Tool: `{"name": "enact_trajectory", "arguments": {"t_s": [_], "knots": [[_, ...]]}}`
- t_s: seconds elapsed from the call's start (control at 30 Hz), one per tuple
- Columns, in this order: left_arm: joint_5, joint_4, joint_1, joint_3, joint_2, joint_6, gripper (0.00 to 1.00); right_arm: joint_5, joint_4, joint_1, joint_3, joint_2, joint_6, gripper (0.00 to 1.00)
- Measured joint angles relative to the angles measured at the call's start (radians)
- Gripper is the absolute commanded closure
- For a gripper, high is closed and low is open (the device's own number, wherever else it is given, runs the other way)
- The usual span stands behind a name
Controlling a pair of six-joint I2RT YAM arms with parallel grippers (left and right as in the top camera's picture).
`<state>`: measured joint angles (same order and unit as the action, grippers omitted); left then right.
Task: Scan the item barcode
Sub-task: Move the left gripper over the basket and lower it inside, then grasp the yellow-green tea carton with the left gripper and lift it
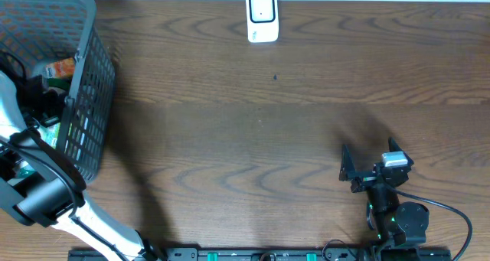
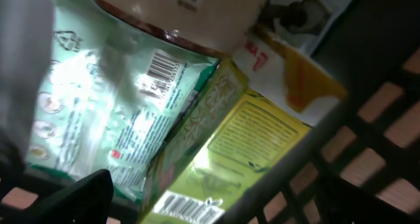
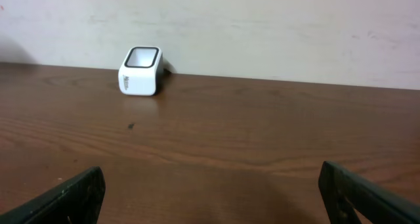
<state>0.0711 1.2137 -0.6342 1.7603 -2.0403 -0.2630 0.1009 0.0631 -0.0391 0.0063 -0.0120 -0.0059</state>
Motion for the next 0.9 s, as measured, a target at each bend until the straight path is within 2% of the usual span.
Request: {"name": "enact_trajectory", "arguments": {"t_s": [0.27,0.37,0.47,0.9], "knots": [[-0.041,-0.102,0.0,-0.112,0.0,0.0,0.07,0.0,0.0,0.0,0.0,0.0,0.0,0.01],[-0.048,-0.132,0.0,-0.144,-0.001,0.001,0.12,0.0,0.0,0.0,0.0,0.0,0.0,0.01],[-0.048,-0.149,0.0,-0.151,-0.001,0.002,0.24,0.0,0.0,0.0,0.0,0.0,0.0,0.01],[-0.048,-0.174,0.0,-0.151,-0.001,-0.002,0.26,0.0,0.0,0.0,0.0,0.0,0.0,0.01]]}}
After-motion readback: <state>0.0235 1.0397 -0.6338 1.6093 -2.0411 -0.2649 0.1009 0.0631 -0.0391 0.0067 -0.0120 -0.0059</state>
